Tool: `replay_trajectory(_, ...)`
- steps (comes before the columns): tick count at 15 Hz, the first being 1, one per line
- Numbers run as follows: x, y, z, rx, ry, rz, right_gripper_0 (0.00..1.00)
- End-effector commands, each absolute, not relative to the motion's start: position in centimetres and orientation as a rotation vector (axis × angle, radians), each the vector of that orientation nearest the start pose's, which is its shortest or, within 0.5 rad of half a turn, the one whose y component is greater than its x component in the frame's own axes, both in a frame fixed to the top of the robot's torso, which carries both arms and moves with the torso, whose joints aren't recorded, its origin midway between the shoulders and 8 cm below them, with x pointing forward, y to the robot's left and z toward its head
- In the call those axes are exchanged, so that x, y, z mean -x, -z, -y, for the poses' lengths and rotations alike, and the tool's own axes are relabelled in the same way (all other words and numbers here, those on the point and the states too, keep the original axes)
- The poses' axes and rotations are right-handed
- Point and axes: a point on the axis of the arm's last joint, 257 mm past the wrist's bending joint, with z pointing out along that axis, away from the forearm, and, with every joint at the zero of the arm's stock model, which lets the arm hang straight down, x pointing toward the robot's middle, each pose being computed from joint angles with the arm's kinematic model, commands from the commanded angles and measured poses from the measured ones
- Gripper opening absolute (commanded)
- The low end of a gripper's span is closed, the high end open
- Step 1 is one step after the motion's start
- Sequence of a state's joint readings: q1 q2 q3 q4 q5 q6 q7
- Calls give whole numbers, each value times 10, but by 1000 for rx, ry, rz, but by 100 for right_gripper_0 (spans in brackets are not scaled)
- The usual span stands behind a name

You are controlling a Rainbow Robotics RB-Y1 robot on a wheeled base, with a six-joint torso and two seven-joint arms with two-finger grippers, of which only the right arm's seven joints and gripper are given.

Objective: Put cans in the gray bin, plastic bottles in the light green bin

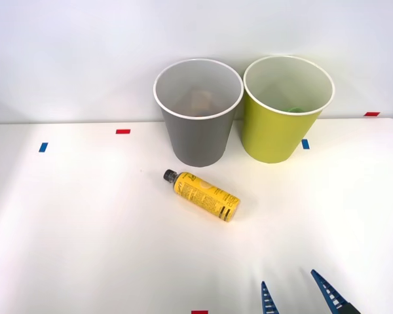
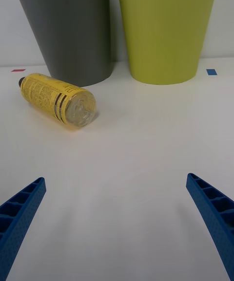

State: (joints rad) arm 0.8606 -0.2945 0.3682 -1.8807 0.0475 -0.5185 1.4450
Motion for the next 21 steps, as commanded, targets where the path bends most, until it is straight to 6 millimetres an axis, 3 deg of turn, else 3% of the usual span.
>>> replay_trajectory(1, -256, 300, 175, 134, -210, -1631, 100)
replay_trajectory(21, -256, 300, 175, 134, -210, -1631, 100)
